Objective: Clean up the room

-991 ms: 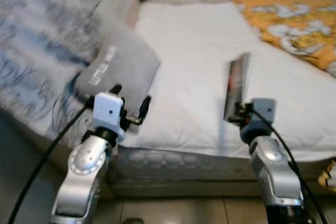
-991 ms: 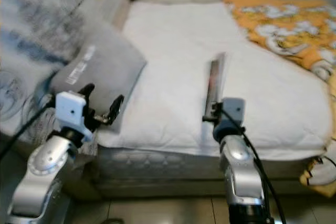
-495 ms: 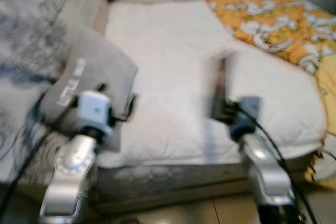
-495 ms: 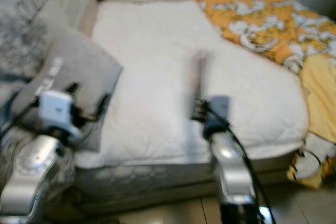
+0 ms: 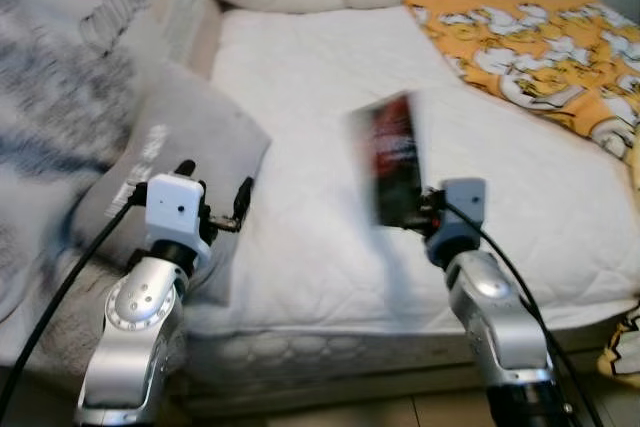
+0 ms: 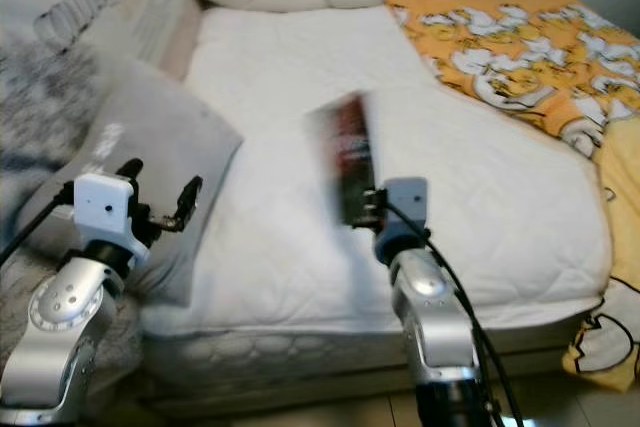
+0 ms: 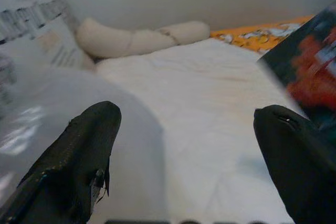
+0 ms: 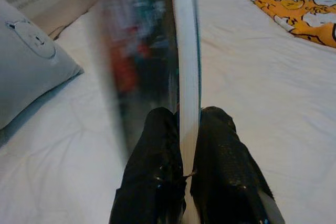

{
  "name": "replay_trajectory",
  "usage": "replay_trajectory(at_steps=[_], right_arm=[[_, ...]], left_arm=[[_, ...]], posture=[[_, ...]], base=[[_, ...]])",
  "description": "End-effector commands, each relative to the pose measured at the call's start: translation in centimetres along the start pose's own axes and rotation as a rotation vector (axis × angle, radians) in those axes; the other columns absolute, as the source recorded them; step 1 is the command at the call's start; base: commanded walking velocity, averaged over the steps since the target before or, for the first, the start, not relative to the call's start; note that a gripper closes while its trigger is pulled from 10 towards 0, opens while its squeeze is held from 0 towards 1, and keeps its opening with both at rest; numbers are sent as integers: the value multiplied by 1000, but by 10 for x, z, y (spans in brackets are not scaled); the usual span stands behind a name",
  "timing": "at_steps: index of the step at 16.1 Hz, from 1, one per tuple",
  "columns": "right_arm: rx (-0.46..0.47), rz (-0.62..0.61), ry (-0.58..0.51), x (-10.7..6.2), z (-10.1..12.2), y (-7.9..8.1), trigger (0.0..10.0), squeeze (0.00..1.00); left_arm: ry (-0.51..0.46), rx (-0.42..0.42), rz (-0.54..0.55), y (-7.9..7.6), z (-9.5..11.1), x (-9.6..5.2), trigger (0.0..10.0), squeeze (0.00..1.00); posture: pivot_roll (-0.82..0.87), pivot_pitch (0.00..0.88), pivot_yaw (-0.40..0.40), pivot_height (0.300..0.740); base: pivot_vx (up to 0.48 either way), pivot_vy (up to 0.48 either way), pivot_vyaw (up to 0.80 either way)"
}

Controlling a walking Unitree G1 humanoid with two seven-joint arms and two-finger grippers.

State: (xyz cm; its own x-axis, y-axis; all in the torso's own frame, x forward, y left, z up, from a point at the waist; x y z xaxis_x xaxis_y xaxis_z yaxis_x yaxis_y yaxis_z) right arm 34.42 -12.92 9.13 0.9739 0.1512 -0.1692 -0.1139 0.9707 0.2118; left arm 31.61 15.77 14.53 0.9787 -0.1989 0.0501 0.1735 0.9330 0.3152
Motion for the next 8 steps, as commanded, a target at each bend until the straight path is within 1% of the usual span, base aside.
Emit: replay_trajectory(at_steps=[1, 3, 4, 5, 8], right_arm=[[-10, -5, -21, -1, 9, -6, 10000, 0], [-24, 6, -20, 0, 9, -3, 10000, 0], [-30, 0, -17, 0, 8, -3, 10000, 0], [-8, -10, -13, 1, 6, -4, 10000, 0], [3, 10, -8, 1, 5, -1, 10000, 0]], left_arm=[[-5, -1, -20, -7, 3, 2, 10000, 325], [-5, 2, -22, -7, 3, 2, 10000, 322], [-5, 4, -23, -6, 3, 2, 10000, 322], [-6, 5, -23, -6, 3, 2, 10000, 322], [-5, 8, -27, -5, 3, 1, 10000, 322]], posture=[[130, 0, -19, 740], [133, 0, -19, 740], [136, 0, -18, 740], [138, 0, -18, 740], [141, 0, -15, 740]], base=[[334, 0, 406], [328, 0, 800], [326, 0, 0], [322, 0, 0], [317, 0, 0]])
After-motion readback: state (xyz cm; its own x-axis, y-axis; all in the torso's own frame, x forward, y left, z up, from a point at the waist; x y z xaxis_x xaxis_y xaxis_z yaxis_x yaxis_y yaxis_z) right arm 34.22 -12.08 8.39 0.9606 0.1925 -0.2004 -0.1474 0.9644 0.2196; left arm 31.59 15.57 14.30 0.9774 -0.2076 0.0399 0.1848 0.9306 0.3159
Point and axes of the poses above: a point about 5 cm out from each wrist's last joint towards the gripper, its own x axis pointing out of the wrist towards the gripper, its own z axis along the axis of the wrist's last joint, y = z × x, the point moved 6 cm from there along x, pointing out of the wrist towards the gripper, and after that the axes turned 10 degrees about x, right-handed, at the moved point
